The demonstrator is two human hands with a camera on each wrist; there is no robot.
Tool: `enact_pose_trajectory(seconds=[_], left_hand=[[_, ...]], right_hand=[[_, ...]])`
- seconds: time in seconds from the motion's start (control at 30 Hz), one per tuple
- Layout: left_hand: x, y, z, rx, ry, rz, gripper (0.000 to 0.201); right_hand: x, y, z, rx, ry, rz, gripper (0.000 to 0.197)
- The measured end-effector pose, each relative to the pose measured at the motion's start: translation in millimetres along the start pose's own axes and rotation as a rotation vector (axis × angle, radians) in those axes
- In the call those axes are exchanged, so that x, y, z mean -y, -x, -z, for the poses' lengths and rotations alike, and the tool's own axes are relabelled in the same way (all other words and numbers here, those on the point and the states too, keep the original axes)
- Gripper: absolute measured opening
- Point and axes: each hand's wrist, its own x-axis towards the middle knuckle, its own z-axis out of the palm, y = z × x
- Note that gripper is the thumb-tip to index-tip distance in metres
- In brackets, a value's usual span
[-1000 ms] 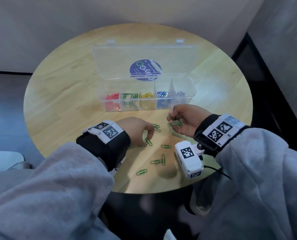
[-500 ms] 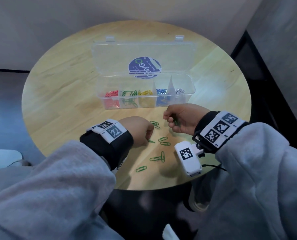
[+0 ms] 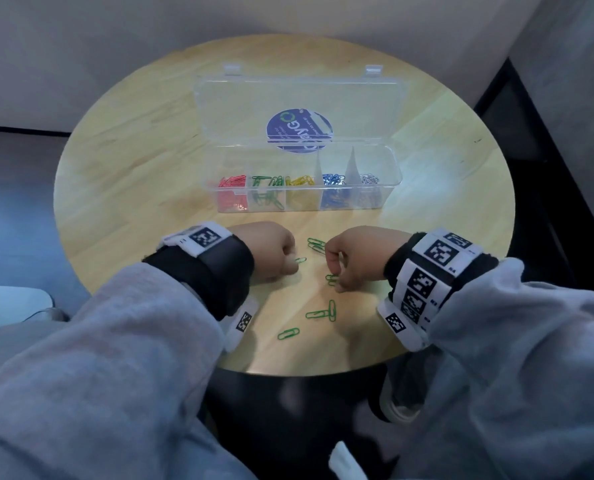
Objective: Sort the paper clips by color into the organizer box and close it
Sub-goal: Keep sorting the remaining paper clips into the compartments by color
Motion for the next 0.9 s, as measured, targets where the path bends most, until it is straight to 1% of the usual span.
enact_pose_trajectory(seconds=[0.07, 0.17, 0.27, 0.33, 0.43, 0.53, 0.6, 0.63, 0.7, 0.77, 0.8, 0.83, 0.9], left_hand=[[6.6, -1.9, 6.6, 0.001, 0.226, 0.008, 0.02], [5.9, -0.2, 12.9, 0.066, 0.742, 0.046, 0.025], [3.4, 6.4, 15.7, 0.091, 1.049, 0.072, 0.013], [5.2, 10.0, 16.3, 0.092, 1.182, 0.045, 0.012], [9.9, 10.3, 18.1, 0.046, 1.3, 0.046, 0.015], [13.9, 7.0, 21.5, -0.036, 1.38, 0.056, 0.029], [13.9, 6.1, 24.3, -0.06, 1.442, 0.046, 0.03], [13.6, 6.4, 25.8, -0.064, 1.466, 0.043, 0.029], [11.5, 7.3, 28.7, -0.066, 1.488, 0.059, 0.026], [9.1, 5.4, 29.6, -0.062, 1.419, 0.12, 0.022], [7.7, 3.7, 29.0, -0.061, 1.324, 0.156, 0.021], [6.0, 2.5, 27.6, -0.064, 1.174, 0.181, 0.021], [4.3, -0.5, 21.9, -0.09, 0.752, 0.169, 0.02]], right_hand=[[2.8, 1.2, 1.4, 0.012, 0.039, 0.019, 0.015], [6.3, 3.4, 1.5, 0.017, 0.063, 0.035, 0.005], [7.1, 4.3, -0.1, 0.014, 0.041, 0.039, 0.006], [6.3, 3.8, -1.4, 0.03, 0.027, 0.041, 0.006], [3.7, 2.5, -1.0, 0.046, -0.01, 0.046, 0.006], [-5.6, 1.8, 7.0, 0.035, -0.148, 0.043, 0.011], [-13.9, 2.1, 14.1, 0.025, -0.285, 0.043, 0.013], [-17.7, 2.1, 16.9, 0.019, -0.402, 0.041, 0.016], [-23.9, 0.5, 20.5, 0.013, -0.737, 0.037, 0.023], [-27.6, -2.1, 21.5, 0.025, -1.065, 0.024, 0.025], [-28.2, -2.7, 21.5, 0.036, -1.195, 0.014, 0.024], [-28.3, -3.2, 20.9, 0.046, -1.308, 0.006, 0.024], [-28.1, -4.4, 20.4, 0.049, -1.496, -0.015, 0.024]])
